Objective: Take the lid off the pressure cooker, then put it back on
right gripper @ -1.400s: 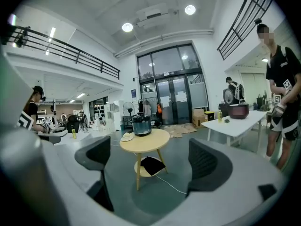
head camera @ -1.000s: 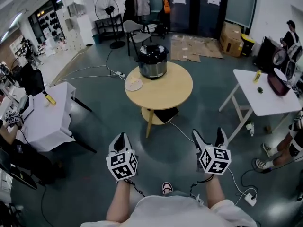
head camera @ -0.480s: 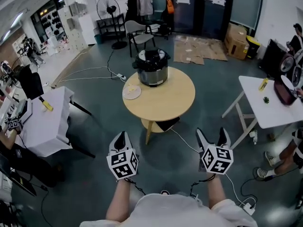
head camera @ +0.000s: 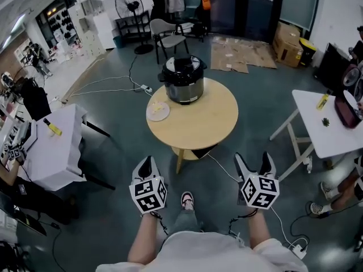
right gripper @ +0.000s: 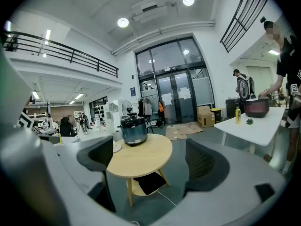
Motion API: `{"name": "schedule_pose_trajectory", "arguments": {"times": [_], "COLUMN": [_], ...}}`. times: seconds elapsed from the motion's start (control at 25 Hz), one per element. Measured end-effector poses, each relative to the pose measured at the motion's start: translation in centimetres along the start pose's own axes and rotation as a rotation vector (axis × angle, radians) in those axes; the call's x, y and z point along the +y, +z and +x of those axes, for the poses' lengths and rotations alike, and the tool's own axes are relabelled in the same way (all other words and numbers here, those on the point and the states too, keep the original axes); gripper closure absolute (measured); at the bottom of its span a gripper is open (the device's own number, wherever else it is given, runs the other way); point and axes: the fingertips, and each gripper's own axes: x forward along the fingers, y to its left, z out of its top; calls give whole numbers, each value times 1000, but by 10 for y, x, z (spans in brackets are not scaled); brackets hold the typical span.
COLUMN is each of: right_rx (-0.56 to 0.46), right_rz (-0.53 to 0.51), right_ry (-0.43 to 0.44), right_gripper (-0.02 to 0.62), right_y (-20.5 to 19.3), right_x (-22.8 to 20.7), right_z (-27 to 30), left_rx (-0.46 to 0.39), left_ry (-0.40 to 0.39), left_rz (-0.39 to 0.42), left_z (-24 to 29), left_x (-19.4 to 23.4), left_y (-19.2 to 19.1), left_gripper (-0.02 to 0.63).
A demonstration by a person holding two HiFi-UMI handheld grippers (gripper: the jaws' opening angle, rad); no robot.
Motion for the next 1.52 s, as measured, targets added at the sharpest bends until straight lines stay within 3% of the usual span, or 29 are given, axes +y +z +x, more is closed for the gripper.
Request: {"name": "schedule_pose_trajectory", "arguments": {"times": [0.44, 0.88, 1.28, 1.52], "right_rx": [-20, -36, -22, -4], "right_rz": [12, 44, 25, 19], "right_ry": [-55, -110, -116, -113], "right_gripper": [110, 110, 110, 114], "right_y": [40, 61, 75, 80], "right_x": [-10, -8, 13, 20], "right_z": [98, 213, 280, 297], "left_rx": [-34, -31, -30, -15], "left_ry": [-45, -92, -88, -79], "left_rz": [18, 53, 35, 27], "left_z": [113, 237, 303, 317], "left_x": [5, 23, 59, 74], "left_y": [64, 103, 124, 128], "left_gripper": [611, 612, 611, 611]}}
